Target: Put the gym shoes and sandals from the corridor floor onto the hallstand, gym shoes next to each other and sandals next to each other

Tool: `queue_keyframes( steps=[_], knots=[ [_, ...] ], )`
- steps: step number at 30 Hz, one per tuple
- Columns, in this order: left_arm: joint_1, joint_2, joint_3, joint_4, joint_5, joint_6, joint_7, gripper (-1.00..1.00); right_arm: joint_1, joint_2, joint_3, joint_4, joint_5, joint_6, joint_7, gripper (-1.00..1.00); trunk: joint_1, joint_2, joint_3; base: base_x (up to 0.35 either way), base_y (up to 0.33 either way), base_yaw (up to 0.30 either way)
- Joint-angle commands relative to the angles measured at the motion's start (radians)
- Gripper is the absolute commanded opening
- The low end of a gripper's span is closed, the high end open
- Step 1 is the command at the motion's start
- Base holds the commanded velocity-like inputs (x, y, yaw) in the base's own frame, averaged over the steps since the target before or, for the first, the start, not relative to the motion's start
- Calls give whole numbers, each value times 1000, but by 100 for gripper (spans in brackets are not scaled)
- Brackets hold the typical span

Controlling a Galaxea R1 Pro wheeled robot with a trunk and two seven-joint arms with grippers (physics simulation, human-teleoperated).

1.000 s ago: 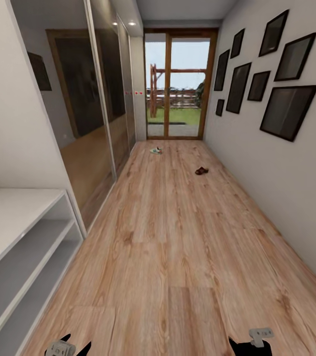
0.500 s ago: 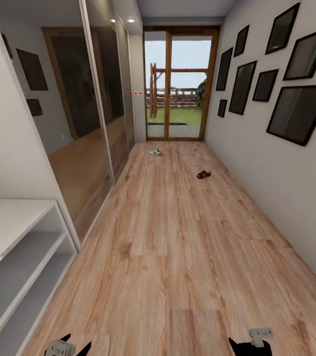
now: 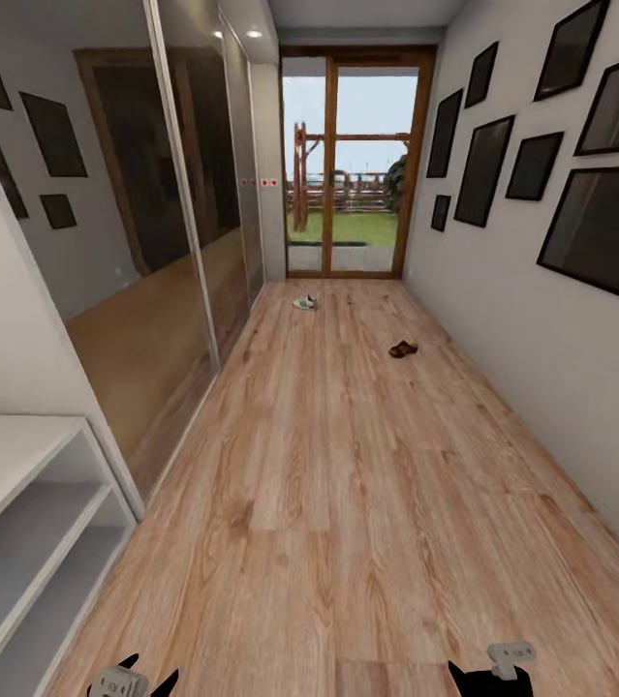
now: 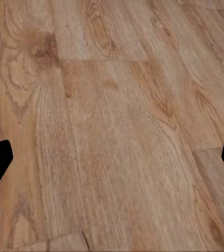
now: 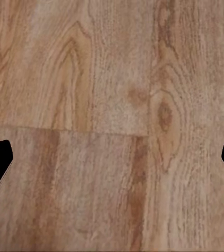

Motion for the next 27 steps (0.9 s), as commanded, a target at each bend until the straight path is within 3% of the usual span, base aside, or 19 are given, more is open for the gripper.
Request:
queue_keyframes(
  steps=[1,27],
  knots=[
    [-1,0,2,1,6,1,-8,100,-1,0,-9,1,7,-3,4,100,0,0,-1,337,0,0],
    [-1,0,2,1,6,1,-8,100,-1,0,-9,1,7,-3,4,100,0,0,-1,337,0,0]
  ],
)
